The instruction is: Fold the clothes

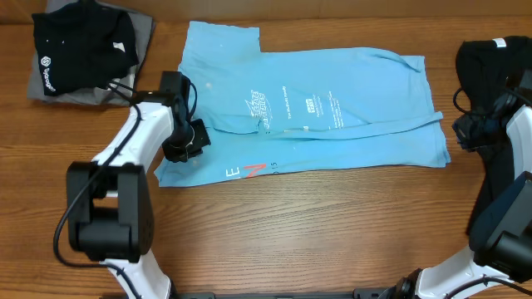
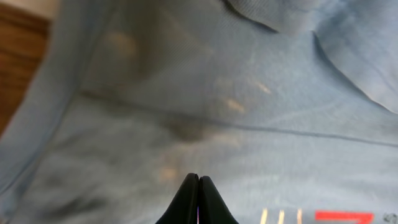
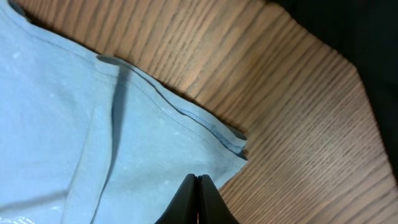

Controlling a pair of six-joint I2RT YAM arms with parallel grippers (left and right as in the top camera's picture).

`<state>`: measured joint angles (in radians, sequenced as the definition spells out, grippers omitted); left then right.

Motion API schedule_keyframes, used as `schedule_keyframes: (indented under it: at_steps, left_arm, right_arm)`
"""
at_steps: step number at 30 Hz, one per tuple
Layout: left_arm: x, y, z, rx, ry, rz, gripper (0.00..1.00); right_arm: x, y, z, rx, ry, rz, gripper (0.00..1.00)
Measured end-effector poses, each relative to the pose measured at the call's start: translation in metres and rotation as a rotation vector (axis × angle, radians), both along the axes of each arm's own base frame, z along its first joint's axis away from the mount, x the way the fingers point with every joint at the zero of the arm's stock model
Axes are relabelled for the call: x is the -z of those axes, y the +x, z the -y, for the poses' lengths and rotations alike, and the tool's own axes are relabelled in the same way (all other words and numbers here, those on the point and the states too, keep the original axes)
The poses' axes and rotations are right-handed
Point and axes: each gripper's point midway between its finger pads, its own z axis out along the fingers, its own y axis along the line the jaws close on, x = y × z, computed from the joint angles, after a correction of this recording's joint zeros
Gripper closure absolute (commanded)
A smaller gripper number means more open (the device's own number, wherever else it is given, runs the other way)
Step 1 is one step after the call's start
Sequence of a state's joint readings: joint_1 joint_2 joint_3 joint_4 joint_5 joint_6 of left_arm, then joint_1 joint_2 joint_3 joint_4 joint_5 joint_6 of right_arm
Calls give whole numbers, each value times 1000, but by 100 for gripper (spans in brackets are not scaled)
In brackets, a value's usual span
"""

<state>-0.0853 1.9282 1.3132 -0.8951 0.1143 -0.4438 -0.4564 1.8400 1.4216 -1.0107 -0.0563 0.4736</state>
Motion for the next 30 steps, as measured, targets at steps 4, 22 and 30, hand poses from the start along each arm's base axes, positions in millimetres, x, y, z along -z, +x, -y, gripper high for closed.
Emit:
schedule_keyframes:
  at_steps: [4,22,30]
  left_arm:
    - [13,0,2,8,-9,-24,96]
    - [27,-57,-11,-75,63,-259,96]
    - [26,-93,-31,-147,176,-386,95]
  right_arm:
    - [0,3,-5,-24,3,5,96]
    - [-1,21,-36,-123,-9,27,96]
    - [0,18,-37,-126,-4,15,96]
